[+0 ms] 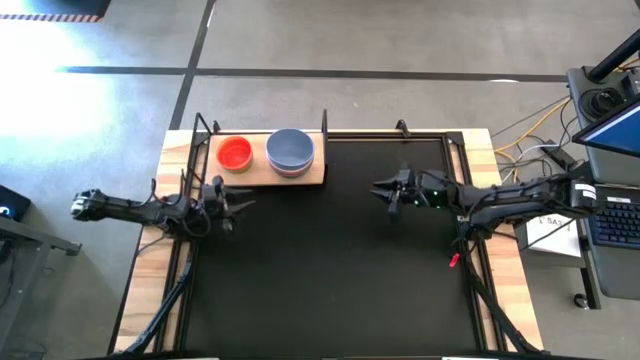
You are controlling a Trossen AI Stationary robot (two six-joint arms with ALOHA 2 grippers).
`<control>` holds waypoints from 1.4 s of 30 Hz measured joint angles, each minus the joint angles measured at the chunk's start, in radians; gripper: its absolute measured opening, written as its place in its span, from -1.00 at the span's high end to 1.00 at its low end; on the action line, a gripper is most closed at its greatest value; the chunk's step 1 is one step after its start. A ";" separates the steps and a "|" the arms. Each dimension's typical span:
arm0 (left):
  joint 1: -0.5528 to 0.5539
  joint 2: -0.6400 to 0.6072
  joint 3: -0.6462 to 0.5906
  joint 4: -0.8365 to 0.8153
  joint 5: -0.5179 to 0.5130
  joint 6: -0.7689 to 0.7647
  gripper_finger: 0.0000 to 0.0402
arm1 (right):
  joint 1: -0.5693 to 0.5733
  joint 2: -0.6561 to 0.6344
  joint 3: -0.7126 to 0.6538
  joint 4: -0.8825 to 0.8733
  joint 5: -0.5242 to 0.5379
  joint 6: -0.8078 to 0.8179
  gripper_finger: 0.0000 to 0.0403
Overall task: Place and stack bowls onto a shelf
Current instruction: Return to Home Position
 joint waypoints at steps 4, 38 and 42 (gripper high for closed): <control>0.000 0.012 0.000 -0.002 0.000 -0.005 0.23 | 0.000 0.000 -0.052 0.076 0.000 0.004 0.38; 0.000 0.031 -0.001 -0.097 -0.001 -0.026 0.23 | 0.000 -0.202 -0.237 -0.035 -0.032 0.016 0.38; 0.000 0.031 -0.001 -0.096 -0.001 -0.026 0.23 | 0.000 -0.229 -0.237 -0.065 -0.032 0.008 0.38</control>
